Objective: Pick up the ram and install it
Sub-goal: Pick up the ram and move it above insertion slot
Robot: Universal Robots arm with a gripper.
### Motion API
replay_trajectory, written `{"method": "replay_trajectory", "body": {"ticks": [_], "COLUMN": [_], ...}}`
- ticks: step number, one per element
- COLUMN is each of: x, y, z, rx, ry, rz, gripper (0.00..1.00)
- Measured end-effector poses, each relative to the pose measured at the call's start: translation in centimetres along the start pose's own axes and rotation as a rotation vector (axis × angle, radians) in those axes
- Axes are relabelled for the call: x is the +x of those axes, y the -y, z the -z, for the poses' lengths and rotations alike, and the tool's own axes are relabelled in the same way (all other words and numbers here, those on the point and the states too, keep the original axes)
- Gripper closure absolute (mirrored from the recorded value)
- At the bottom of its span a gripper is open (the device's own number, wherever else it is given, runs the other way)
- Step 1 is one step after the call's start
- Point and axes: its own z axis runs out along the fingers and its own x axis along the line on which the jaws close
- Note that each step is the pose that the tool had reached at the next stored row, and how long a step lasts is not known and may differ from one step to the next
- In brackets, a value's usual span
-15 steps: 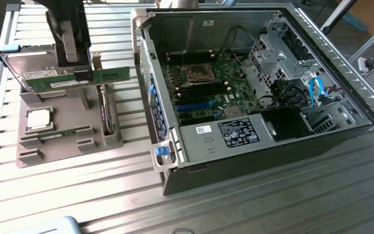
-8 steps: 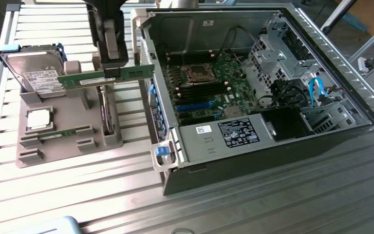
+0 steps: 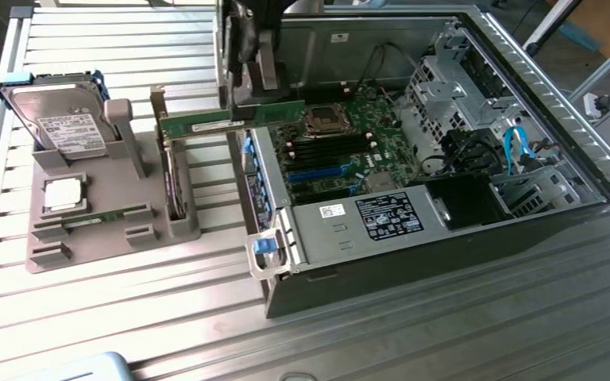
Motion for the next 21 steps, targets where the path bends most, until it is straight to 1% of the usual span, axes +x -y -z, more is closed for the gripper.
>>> {"method": "replay_trajectory", "body": {"ticks": [3, 4, 7, 9, 10, 12, 13, 14, 18, 20, 21], "x": [0.1, 0.1, 0.2, 0.3, 0.3, 0.4, 0.4, 0.4, 0.5, 0.5, 0.6], "y": [2.12, 2.52, 4.10, 5.01, 5.57, 7.01, 7.47, 7.75, 10.11, 10.73, 11.21], "z": [0.08, 0.10, 0.16, 0.20, 0.22, 0.29, 0.31, 0.32, 0.42, 0.45, 0.47], "rx": [0.0001, 0.0001, 0.0001, 0.0001, 0.0001, 0.0001, 0.0001, 0.0001, 0.0002, 0.0002, 0.0002], "ry": [-0.0001, -0.0001, -0.0001, -0.0001, -0.0002, -0.0003, -0.0004, -0.0005, -0.0009, -0.0011, -0.0011], "rz": [-0.001, -0.001, -0.002, -0.002, -0.002, -0.004, -0.004, -0.004, -0.007, -0.008, -0.009], "gripper": [0.88, 0.88, 0.88, 0.88, 0.88, 0.88, 0.88, 0.88, 0.88, 0.88, 0.88]}}
